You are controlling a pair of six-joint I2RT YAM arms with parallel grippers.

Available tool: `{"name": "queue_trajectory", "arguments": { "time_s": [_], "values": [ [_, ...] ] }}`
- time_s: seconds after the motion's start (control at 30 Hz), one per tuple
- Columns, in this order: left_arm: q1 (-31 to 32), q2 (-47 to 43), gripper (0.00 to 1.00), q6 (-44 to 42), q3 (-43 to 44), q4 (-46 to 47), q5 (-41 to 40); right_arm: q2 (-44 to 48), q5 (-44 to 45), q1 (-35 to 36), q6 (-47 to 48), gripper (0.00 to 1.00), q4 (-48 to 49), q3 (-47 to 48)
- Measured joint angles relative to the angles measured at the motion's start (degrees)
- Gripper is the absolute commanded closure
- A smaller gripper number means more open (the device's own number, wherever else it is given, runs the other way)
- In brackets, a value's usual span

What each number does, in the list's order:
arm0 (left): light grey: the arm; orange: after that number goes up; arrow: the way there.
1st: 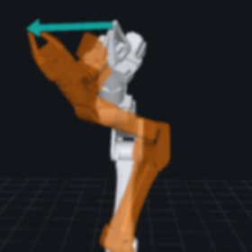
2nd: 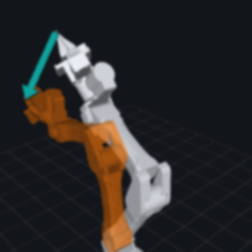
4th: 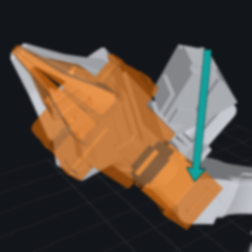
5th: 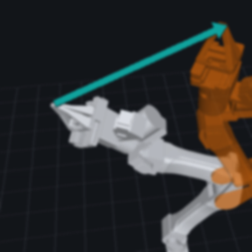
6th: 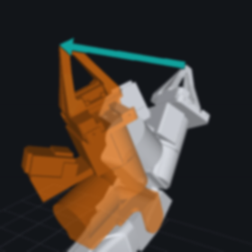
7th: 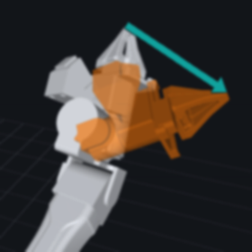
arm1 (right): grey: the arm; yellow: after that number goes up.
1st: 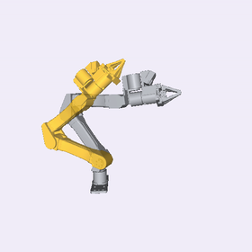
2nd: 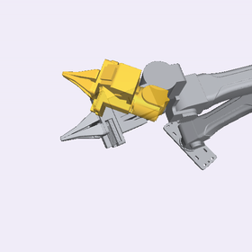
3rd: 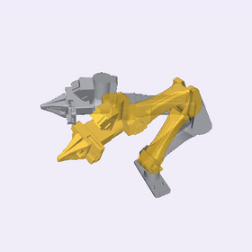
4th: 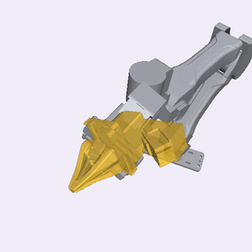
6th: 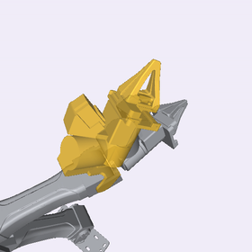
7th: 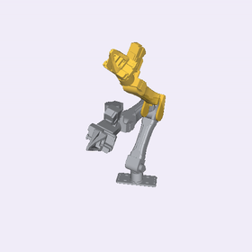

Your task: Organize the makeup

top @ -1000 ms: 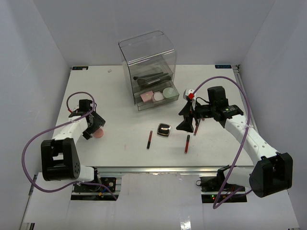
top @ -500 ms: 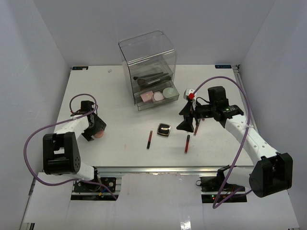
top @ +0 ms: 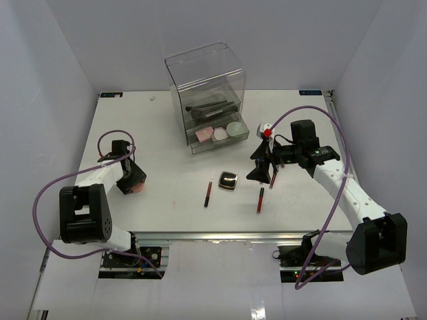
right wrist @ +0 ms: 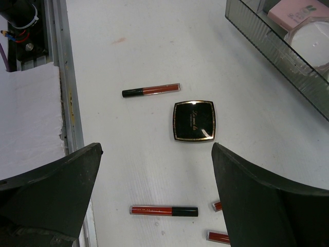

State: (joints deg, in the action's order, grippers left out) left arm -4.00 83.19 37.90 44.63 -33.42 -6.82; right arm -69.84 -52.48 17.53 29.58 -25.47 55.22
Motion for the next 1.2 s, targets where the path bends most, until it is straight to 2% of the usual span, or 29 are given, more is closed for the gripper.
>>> {"name": "queue_trajectory", "arguments": {
  "time_s": [0.17, 0.33, 0.43, 0.53, 0.7, 0.83, 1.03, 1.2],
  "values": [
    [4.97, -5.18, 0.77, -1.65, -0.22, 1.83, 5.85, 0.16, -0.03, -0.96, 0.0, 0.06, 0.0, -0.02],
    [24.55, -11.82, 0.85, -2.98, 3.36, 4.54, 4.3, 2.47, -0.39, -4.86, 0.01, 0.07, -0.1, -0.79],
    [34.68, -12.81, 0.9, -5.79, 7.5, 8.32, 2.93, 4.34, -0.57, -7.68, 0.02, 0.07, -0.01, -0.81],
    [41.52, -11.55, 0.91, -8.95, 11.76, 10.07, 1.1, 5.64, -1.01, -10.17, 0.04, 0.07, 0.0, -0.84],
    [51.06, -0.98, 0.91, -19.61, 24.02, 12.01, -4.95, 6.21, -1.73, -13.7, 0.04, 0.07, -0.04, -1.52],
    [54.59, 10.37, 0.91, -28.21, 35.89, 12.6, -10.16, 6.21, -2.04, -15.69, 0.02, 0.07, -0.04, -1.7],
    [54.61, 24.35, 0.9, -37.2, 50.32, 13.15, -18.67, 5.92, -2.33, -17.04, 0.02, 0.07, -0.04, -1.72],
    [54.29, 34.27, 0.88, -43.39, 58.78, 14.24, -23.77, 5.29, -2.72, -18.81, 0.02, 0.07, -0.04, -1.77]
  ]
}}
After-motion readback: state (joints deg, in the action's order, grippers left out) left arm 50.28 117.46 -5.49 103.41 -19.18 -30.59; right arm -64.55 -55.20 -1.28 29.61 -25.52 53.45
